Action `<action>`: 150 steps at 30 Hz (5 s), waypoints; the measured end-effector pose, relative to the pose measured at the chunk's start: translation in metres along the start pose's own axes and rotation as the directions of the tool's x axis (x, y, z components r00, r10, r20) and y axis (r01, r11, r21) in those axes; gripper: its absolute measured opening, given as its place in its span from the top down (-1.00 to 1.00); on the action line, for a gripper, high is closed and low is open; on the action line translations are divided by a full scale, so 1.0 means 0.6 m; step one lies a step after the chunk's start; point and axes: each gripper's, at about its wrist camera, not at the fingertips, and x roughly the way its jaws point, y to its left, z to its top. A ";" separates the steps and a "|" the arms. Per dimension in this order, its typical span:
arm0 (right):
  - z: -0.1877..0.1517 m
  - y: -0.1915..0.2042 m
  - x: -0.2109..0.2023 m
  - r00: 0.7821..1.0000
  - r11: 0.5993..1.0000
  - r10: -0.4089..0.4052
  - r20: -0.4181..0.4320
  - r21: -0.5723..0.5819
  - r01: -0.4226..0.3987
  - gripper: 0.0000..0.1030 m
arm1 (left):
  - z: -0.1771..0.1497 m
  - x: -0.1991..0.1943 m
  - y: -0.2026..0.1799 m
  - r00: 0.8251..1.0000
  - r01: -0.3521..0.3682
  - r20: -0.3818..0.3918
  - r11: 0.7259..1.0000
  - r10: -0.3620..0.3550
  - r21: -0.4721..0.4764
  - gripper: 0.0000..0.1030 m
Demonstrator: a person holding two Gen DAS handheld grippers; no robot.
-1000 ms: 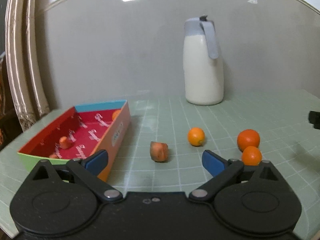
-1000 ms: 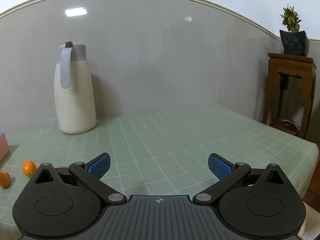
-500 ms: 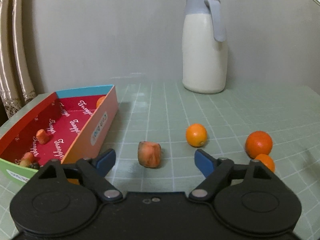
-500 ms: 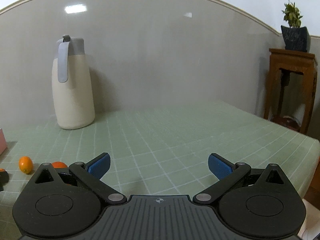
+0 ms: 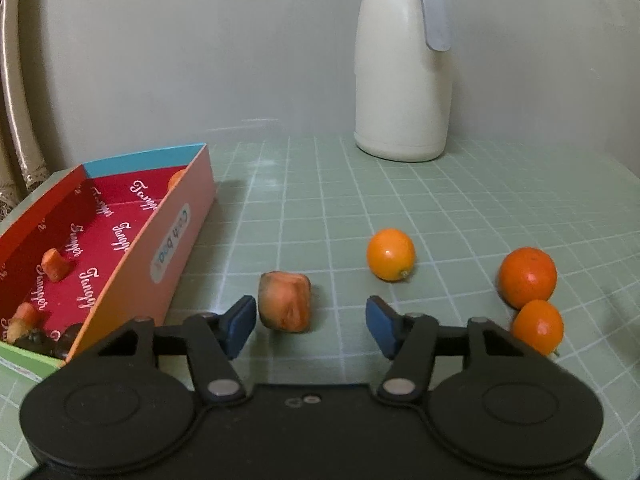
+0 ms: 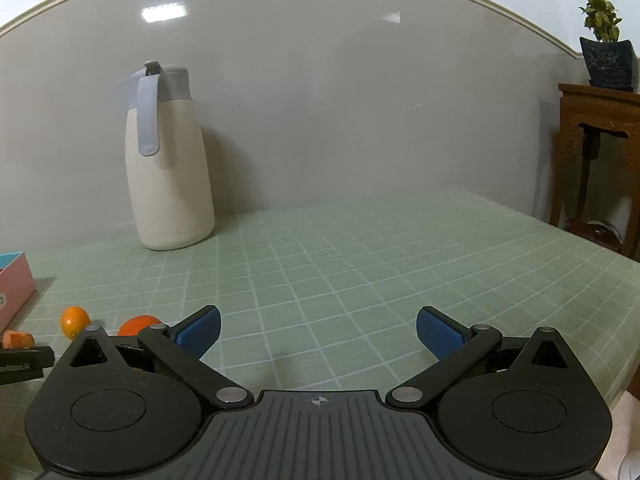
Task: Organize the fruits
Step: 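Close the left tool on the carrot piece, then carry the carrot piece over the box and open the left tool, then close the right tool on a kumquat, then carry the kumquat into the box and open the right tool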
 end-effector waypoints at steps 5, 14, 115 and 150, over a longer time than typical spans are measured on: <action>0.000 0.000 -0.001 1.000 1.000 0.013 -0.001 0.013 -0.013 -1.00 | 0.001 0.008 0.000 1.000 0.001 0.001 1.000 -0.001 0.006 0.15; 0.002 -0.005 -0.001 1.000 0.999 0.027 -0.002 0.035 -0.027 -1.00 | 0.003 0.012 0.003 1.000 -0.024 0.002 1.000 0.024 -0.003 0.54; 0.014 0.325 -0.077 0.701 0.686 0.711 -0.057 -0.159 -0.709 0.41 | -0.129 -0.271 0.351 0.864 -0.436 -0.022 0.727 0.503 -0.530 -0.88; 0.009 0.487 -0.101 0.682 0.608 0.702 -0.203 -0.329 -0.723 -0.86 | -0.142 -0.280 0.386 0.859 -0.442 -0.061 0.675 0.509 -0.591 -0.88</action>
